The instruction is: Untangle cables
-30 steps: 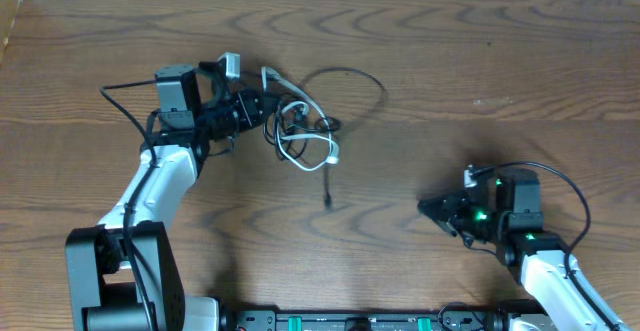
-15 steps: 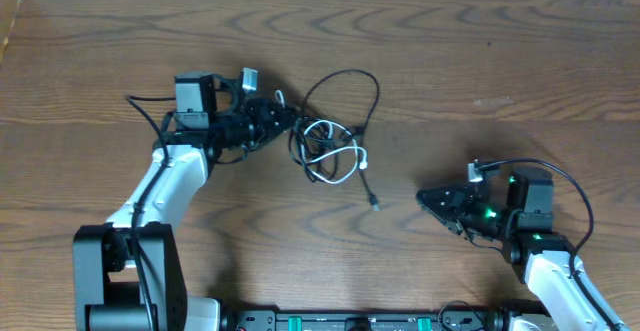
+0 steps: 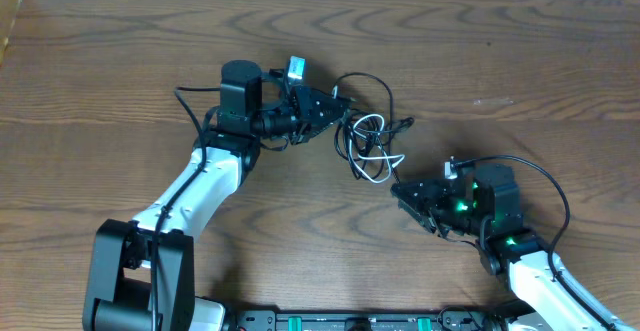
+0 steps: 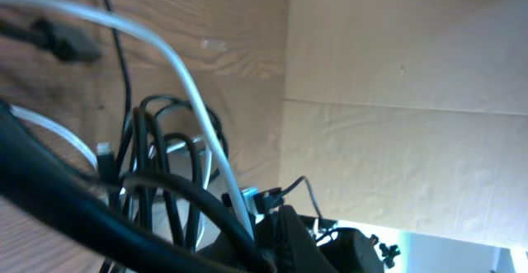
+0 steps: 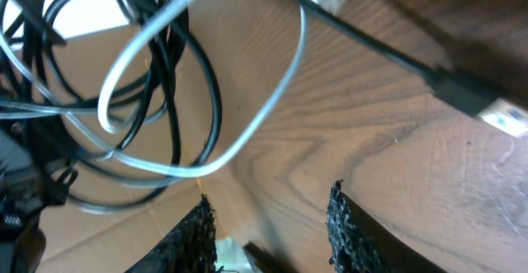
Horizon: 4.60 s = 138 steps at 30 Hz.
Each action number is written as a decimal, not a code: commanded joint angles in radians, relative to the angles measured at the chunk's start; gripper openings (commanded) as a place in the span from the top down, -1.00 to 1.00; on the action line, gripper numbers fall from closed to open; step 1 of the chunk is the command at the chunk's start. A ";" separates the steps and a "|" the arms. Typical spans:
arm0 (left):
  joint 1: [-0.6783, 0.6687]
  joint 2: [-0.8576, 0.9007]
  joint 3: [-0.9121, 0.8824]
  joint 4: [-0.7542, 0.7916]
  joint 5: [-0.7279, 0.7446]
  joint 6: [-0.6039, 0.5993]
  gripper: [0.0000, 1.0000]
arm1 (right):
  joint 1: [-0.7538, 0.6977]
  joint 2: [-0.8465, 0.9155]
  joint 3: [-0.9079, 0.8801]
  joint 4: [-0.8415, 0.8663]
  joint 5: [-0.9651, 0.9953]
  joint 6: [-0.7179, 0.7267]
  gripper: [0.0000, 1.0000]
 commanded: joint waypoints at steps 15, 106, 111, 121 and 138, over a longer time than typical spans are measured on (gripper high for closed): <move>-0.088 -0.011 0.018 0.520 0.031 -0.370 0.85 | 0.160 0.001 -0.003 0.040 0.298 -0.055 0.90; 0.435 -0.012 0.018 1.173 0.246 -0.821 0.85 | -0.359 0.001 -0.003 -0.152 0.444 -0.314 0.98; 0.465 -0.011 0.018 1.173 0.254 -0.803 0.85 | -0.449 0.001 -0.003 -0.189 0.443 -0.329 0.98; 0.439 -0.011 0.018 1.174 0.381 -0.774 0.77 | -0.481 0.001 -0.003 -0.159 0.121 -0.389 0.97; 0.047 -0.011 0.017 1.172 0.514 -0.470 0.84 | -0.463 0.001 -0.003 0.490 -0.597 -0.467 0.17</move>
